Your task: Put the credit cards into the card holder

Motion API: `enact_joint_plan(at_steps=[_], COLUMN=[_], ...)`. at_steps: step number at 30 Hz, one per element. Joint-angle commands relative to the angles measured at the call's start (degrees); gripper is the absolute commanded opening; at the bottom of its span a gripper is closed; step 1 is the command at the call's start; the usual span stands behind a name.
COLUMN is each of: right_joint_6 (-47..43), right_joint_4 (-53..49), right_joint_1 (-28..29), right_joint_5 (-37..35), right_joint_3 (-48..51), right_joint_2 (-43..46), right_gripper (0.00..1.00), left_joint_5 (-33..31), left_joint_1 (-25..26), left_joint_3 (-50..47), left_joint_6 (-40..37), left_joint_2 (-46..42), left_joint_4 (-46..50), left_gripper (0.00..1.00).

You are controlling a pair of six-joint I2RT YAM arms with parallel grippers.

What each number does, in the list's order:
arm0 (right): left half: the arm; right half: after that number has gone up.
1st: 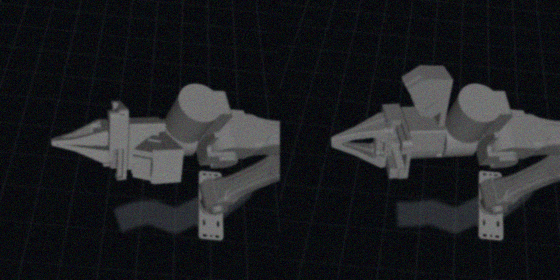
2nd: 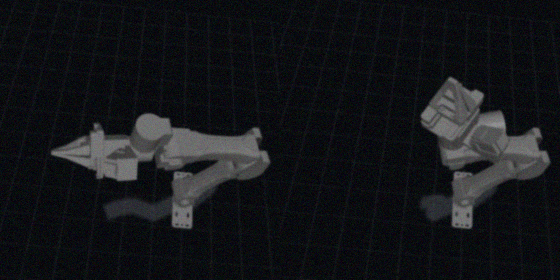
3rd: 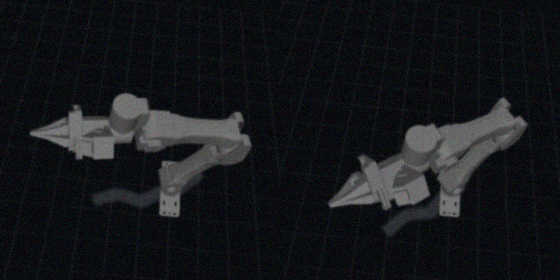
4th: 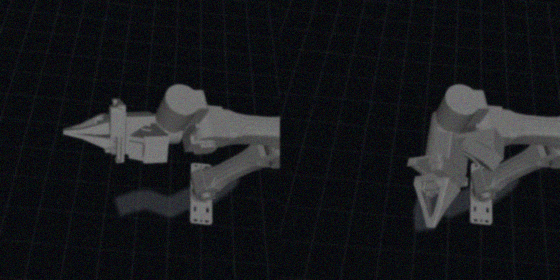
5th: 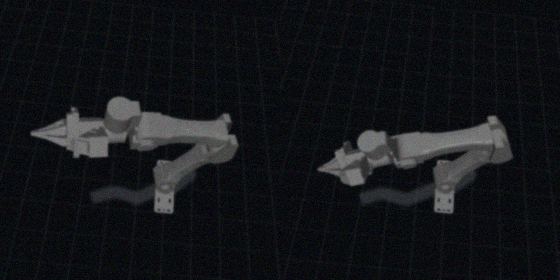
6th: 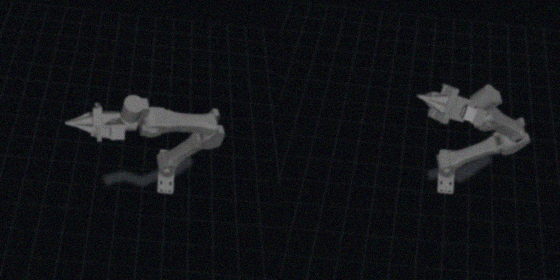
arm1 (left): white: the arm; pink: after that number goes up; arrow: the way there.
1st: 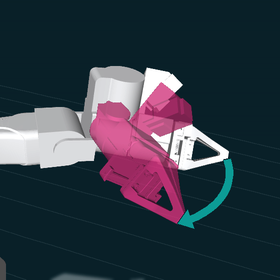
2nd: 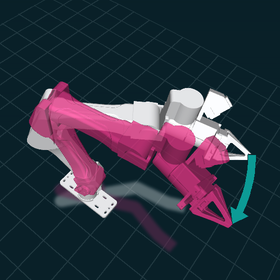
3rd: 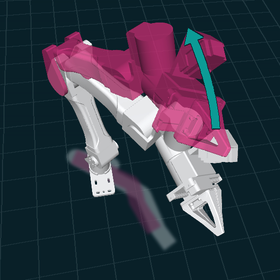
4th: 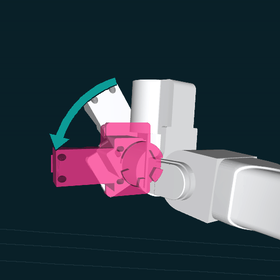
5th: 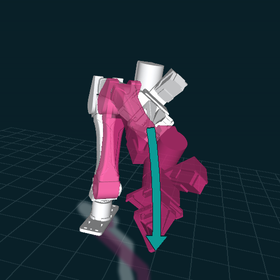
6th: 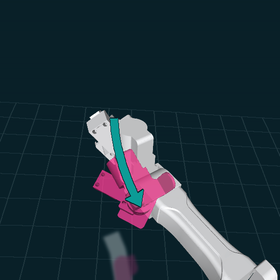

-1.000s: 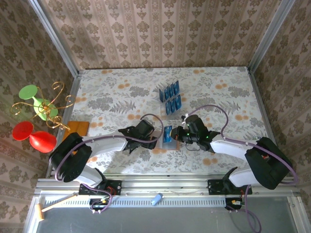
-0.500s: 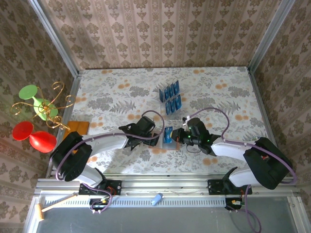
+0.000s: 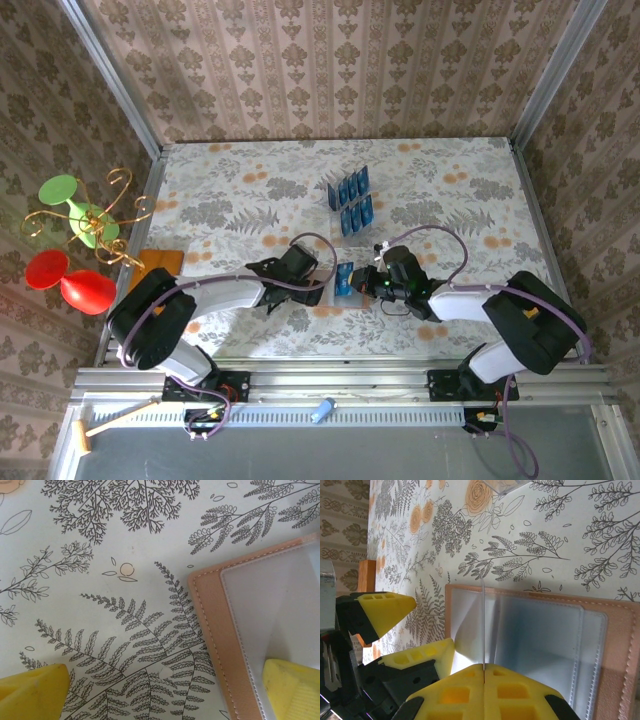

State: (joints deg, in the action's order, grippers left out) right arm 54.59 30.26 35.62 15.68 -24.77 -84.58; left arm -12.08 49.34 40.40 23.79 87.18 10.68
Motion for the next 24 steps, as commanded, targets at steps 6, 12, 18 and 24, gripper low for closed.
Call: enact_joint_plan(at_steps=[6,12,18,24], right_joint_6=[1.2,1.0,0.3,0.5], right_joint_4=[6.3,8.2,8.9,10.7], right_joint_1=[0.0,-0.1,0.0,0.0], right_joint_5=[0.3,-0.1,-0.3,0.2], right_joint_3=[1.7,2.3,2.4,2.9], right_joint_2=[-1.7,-2.5,-3.8,-5.5], right_gripper=[0.0,0.0,0.0,0.0], left_joint_5=[-1.0,-1.1,-0.9,-1.0], left_joint_1=[-0.5,-0.5,-0.6,-0.5], left_joint_3=[-2.0,-2.3,-2.4,-2.5], left_joint_6=[1.4,1.6,1.8,1.8], left_joint_2=[0.2,0.1,0.2,0.3], left_joint_4=[0.5,0.4,0.1,0.1], left_gripper=[1.0,1.0,1.0,1.0])
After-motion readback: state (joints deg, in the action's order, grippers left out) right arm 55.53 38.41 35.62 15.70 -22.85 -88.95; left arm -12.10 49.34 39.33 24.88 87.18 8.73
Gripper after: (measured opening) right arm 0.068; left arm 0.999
